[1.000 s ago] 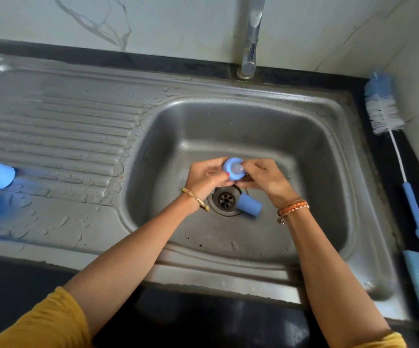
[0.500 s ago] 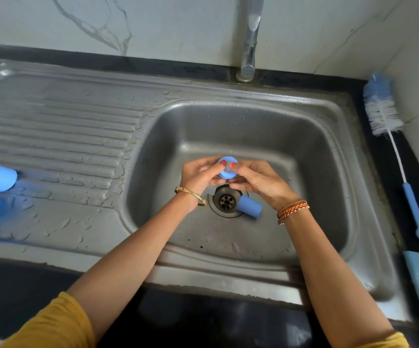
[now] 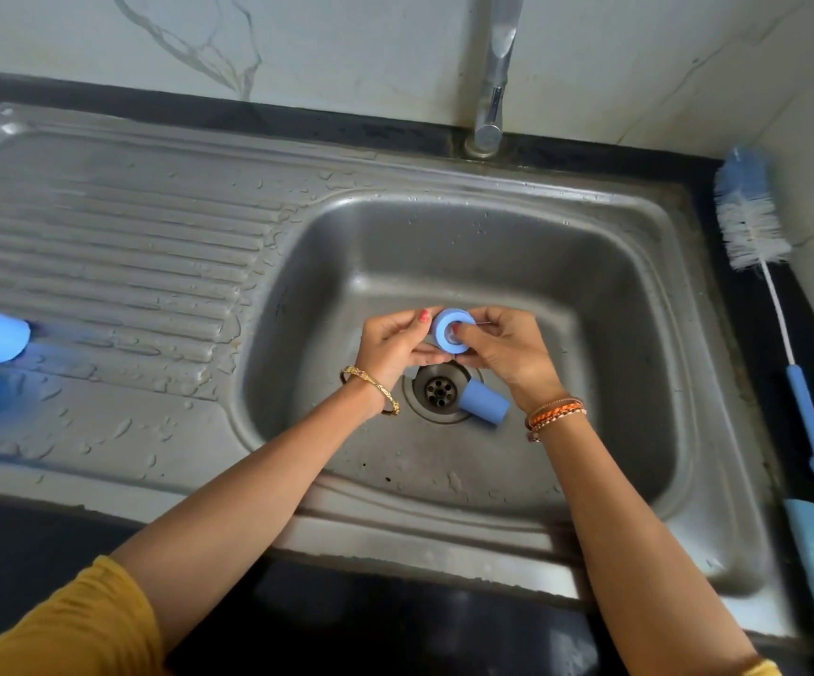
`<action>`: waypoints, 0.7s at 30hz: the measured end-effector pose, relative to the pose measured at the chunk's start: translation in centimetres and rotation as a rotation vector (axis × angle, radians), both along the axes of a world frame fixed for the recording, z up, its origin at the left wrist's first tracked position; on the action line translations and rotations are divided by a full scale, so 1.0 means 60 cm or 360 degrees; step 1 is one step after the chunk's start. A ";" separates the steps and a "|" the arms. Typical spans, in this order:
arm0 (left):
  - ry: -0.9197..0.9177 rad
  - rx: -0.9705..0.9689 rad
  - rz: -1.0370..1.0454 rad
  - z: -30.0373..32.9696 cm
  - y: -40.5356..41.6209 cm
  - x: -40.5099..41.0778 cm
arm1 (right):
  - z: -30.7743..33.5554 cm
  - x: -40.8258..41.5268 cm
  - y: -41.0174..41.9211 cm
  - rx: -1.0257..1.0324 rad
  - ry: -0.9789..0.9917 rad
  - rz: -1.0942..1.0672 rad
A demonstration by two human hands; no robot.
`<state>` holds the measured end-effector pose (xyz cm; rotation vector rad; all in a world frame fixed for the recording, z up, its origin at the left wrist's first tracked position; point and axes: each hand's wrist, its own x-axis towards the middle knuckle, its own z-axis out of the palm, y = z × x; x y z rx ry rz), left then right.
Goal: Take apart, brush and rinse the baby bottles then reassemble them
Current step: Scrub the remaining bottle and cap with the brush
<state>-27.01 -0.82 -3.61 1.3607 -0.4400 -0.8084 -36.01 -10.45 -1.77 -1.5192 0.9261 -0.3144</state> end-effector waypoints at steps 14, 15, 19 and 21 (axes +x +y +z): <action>0.0313 0.0336 0.0108 -0.001 -0.010 0.009 | 0.000 -0.003 0.004 0.0057 0.0106 0.0128; 0.0307 0.0375 0.0097 -0.001 -0.010 0.011 | 0.000 -0.003 0.005 0.0067 0.0108 0.0141; 0.0239 0.0444 0.0089 0.003 -0.008 0.024 | 0.000 -0.005 0.001 0.0085 0.0096 0.0190; 0.0196 0.0450 0.0085 -0.002 -0.007 0.030 | -0.007 -0.007 -0.002 -0.0020 0.0171 0.0217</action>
